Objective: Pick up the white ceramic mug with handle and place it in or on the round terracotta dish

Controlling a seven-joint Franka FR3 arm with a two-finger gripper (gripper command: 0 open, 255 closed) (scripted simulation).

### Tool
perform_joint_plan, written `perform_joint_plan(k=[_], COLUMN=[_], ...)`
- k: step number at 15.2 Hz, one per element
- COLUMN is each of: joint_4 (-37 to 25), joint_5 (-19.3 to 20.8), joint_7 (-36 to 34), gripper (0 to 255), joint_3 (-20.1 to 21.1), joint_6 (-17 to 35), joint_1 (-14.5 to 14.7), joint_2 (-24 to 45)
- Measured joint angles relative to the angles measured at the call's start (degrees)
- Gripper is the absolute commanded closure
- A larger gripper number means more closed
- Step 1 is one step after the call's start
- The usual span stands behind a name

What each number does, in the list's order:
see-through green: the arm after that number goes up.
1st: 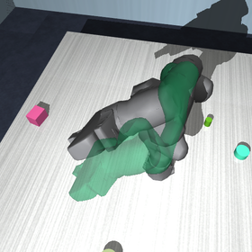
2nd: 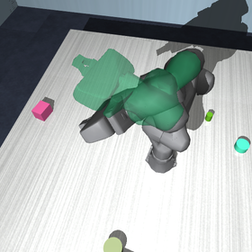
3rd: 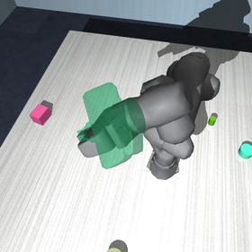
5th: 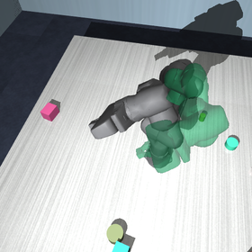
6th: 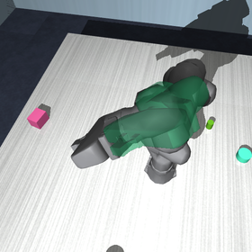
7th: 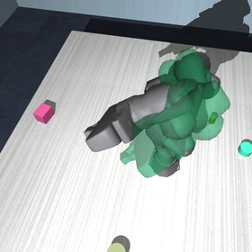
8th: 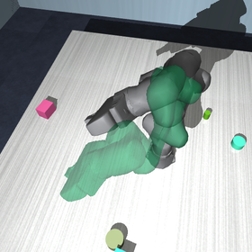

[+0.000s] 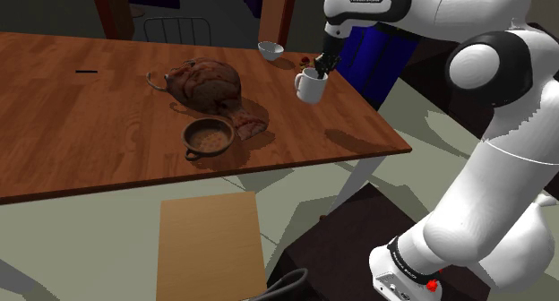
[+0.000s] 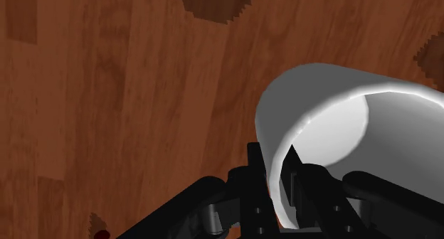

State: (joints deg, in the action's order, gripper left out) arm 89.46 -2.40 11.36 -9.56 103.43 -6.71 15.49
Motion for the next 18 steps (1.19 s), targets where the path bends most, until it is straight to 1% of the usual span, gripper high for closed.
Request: perform_joint_plan(k=[2,9,13,16,18], joint_4=[-0.08,0.86,-1.64,-2.64,-5.00], joint_5=[0.17,0.97,1.24,1.52,1.63], joint_7=[-1.73,-10.55,-15.54,-19.53,-21.86], gripper=[255,255,255,255,255], joint_3=[0.62,3.82,5.66,7.11,7.95], joint_6=[-0.41,-0.63,-2.08,-2.25,-3.21], joint_1=[1.14,6.73,9.81,12.34,13.81], joint_2=[-0.33,-1.60,-0.61,0.19,1.55])
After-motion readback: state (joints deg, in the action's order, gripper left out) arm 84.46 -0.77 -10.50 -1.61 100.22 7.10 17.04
